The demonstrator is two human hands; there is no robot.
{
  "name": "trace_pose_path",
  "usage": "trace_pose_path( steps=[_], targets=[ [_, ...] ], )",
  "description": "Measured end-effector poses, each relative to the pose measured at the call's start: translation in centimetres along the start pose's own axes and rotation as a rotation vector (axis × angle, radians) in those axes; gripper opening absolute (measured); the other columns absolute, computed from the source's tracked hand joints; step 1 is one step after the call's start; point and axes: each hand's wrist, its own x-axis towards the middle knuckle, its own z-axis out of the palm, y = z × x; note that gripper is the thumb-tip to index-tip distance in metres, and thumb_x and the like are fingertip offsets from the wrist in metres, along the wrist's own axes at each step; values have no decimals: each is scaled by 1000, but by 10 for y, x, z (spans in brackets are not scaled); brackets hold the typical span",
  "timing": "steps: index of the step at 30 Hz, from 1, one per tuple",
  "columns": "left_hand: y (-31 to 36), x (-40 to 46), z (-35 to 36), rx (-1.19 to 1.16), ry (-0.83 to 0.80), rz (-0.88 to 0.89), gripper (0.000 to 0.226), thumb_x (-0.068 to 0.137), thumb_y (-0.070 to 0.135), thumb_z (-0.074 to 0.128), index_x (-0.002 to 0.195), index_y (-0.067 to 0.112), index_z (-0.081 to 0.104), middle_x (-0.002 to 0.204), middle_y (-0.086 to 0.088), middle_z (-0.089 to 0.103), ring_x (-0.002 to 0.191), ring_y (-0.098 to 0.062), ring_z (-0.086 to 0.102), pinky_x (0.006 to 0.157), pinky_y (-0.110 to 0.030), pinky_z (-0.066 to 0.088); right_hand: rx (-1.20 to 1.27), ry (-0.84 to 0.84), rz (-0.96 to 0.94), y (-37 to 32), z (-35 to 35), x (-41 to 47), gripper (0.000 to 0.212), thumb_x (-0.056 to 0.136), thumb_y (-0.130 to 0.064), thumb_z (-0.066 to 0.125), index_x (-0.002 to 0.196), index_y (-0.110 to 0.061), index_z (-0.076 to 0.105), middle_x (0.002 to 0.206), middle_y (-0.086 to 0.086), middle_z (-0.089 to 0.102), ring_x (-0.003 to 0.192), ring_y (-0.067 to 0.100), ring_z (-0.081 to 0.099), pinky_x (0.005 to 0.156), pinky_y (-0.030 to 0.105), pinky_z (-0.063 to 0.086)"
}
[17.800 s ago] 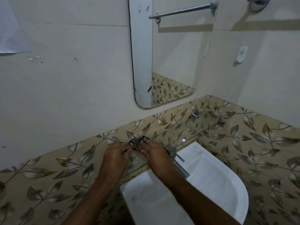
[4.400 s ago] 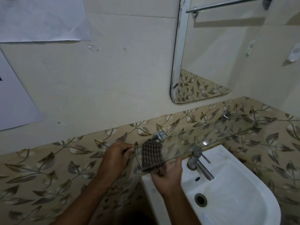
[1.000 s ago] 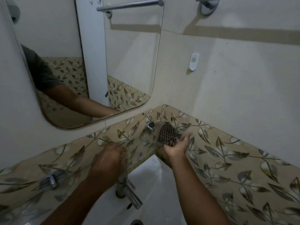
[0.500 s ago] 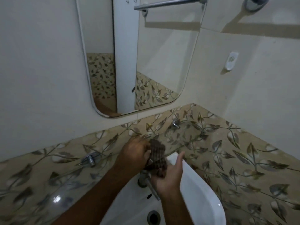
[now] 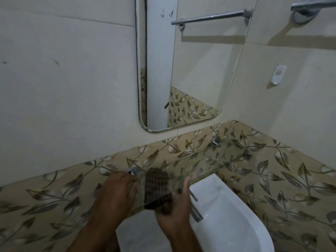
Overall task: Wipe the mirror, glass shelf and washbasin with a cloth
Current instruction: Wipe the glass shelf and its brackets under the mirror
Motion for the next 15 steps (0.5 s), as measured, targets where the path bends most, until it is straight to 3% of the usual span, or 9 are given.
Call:
trace_pose_path(
  steps=[4, 9, 15],
  targets=[
    [-7, -8, -18, -12, -12, -45, 17, 81, 17, 73, 97, 21, 75, 96, -1, 70, 89, -24, 62, 76, -31, 48, 63, -148, 106, 49, 2, -21, 104, 71, -73, 63, 141, 2, 49, 145, 30, 47, 134, 50, 44, 118, 58, 28],
    [-33, -30, -39, -33, 18, -107, 14, 82, 15, 71, 94, 21, 74, 89, 1, 65, 85, -21, 61, 75, -30, 49, 37, -35, 32, 34, -13, -21, 102, 76, -80, 52, 133, 5, 57, 137, 29, 56, 122, 49, 57, 109, 55, 39],
    [-35, -55, -50, -64, 61, -209, 17, 86, 19, 66, 102, 21, 73, 89, 3, 54, 88, -20, 57, 78, -30, 49, -105, -98, 136, 76, 11, -19, 102, 79, -78, 51, 128, 10, 59, 137, 30, 54, 131, 50, 48, 114, 59, 35]
  ],
)
